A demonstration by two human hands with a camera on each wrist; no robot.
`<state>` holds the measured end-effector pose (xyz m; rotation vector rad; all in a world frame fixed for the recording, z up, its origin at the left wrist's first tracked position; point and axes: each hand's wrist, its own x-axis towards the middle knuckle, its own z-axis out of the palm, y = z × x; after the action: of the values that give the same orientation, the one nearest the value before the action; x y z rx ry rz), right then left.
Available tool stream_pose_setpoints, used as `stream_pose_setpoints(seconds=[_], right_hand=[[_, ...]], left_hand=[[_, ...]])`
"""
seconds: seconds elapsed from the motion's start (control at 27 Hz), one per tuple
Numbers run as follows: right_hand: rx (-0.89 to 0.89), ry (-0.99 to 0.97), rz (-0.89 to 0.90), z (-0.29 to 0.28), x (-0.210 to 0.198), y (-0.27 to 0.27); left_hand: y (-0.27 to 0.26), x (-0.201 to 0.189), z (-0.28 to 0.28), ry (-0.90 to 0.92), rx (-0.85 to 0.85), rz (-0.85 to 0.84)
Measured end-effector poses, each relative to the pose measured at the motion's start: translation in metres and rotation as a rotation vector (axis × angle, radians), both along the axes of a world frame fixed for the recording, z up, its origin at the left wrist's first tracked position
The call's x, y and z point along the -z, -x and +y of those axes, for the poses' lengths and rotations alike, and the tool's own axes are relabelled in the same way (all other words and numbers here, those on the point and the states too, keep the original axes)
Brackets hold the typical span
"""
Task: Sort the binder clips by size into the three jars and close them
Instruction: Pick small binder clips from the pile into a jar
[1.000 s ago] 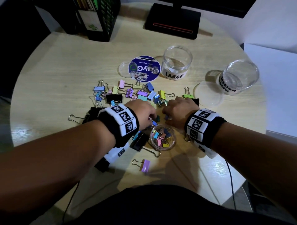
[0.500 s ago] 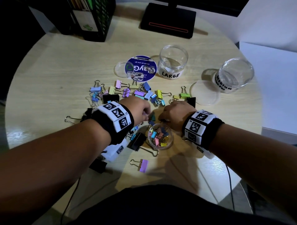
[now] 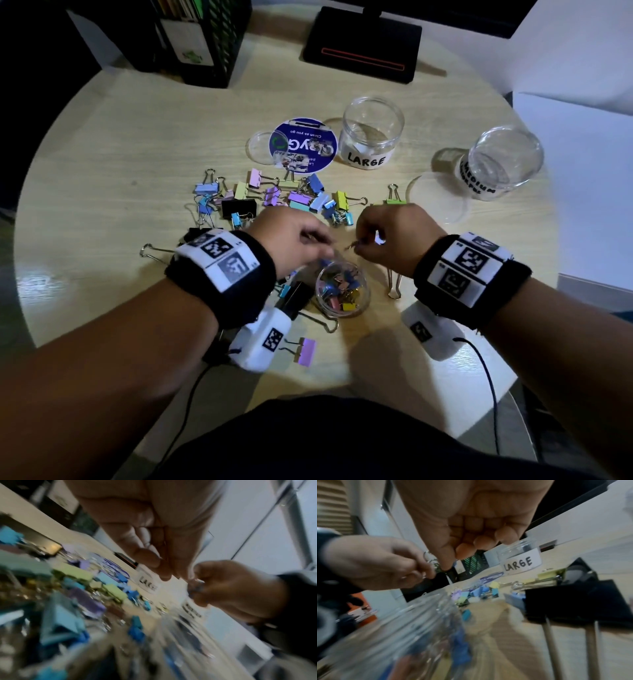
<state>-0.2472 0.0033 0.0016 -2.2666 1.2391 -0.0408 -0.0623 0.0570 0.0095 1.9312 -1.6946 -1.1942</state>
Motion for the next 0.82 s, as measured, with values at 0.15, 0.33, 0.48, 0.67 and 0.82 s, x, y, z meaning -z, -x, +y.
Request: stream_pose_setpoints(seconds=[0.15,0.33,0.48,0.67,0.82], right_hand=[[-0.246,-0.115,0.136,0.01,0.0,-0.008],[-0.222,-0.06,0.217,-0.02,0.005,-0.028],[-0.512,0.034,0.521,-0.024,0.015,-0.037],[-0.47,0.097,0.58,-0.022,0.02,-0.031],[-0.435,0.077,0.604,-0.018,0.025,-0.025]], left_hand=[[-0.01,0.008,-0.014,0.009,0.235,-0.359],[-0.007,0.027,-0.022,-0.032,0.454,-0.608],[-0.001,0.031,-0.021,-0.067,0.473,-0.68],[0.0,0.032,-0.021,-0.006,0.463,-0.701],[0.006,0.032,-0.019,-0.028,0.483,-0.636]])
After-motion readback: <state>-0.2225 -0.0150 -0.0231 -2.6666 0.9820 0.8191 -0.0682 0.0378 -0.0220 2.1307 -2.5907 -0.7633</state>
